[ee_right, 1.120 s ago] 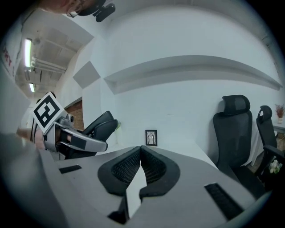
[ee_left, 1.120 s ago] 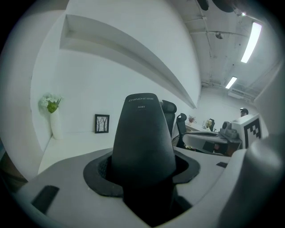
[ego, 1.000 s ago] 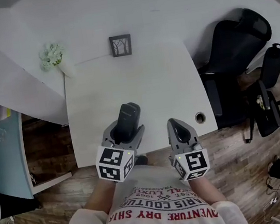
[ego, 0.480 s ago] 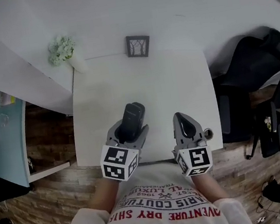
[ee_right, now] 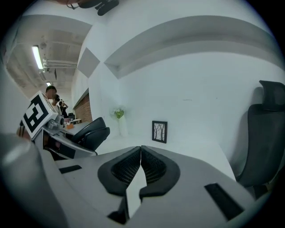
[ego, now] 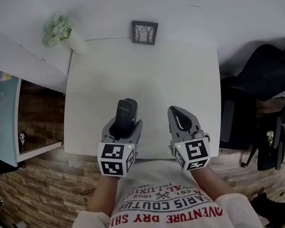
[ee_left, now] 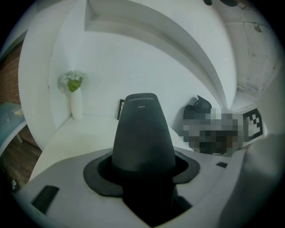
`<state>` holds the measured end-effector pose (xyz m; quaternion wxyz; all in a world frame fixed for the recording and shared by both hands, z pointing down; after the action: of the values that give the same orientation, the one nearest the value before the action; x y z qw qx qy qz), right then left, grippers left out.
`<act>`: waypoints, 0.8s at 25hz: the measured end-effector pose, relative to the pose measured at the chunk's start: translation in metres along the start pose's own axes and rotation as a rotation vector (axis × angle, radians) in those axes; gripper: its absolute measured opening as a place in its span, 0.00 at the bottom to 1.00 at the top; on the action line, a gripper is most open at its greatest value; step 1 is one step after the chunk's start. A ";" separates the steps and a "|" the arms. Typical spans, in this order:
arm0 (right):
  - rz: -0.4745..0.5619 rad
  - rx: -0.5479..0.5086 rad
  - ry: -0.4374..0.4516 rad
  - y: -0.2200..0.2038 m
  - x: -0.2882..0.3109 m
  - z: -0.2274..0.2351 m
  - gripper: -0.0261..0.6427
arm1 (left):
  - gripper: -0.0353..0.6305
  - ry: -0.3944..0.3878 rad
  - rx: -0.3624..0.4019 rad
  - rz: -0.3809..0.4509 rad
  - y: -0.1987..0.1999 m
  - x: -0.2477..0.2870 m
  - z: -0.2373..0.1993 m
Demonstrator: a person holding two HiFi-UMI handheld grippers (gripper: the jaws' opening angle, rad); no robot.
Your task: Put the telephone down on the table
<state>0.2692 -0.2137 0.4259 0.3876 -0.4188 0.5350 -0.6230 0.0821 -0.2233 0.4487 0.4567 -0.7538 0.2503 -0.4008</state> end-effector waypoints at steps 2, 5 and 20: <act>-0.027 0.013 0.019 -0.010 0.005 0.004 0.08 | 0.47 0.021 -0.004 -0.029 -0.012 0.010 -0.001; -0.066 0.025 0.031 -0.024 0.009 0.010 0.08 | 0.47 0.026 -0.022 -0.079 -0.030 0.028 -0.002; -0.185 0.036 0.006 -0.073 0.031 0.039 0.08 | 0.47 0.147 -0.007 -0.339 -0.096 0.100 -0.040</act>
<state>0.2921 -0.2461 0.5047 0.3343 -0.4576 0.4839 -0.6668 0.1049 -0.2734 0.5824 0.3606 -0.7554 0.1537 -0.5251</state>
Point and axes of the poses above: the fingertips, and each gripper's own axes: x forward along the fingers, z to its right, y out of its top, the point moved 7 cm from there along -x, backward along the fingers, and after that the axes turned 15 degrees about z, right-handed, at the moved point
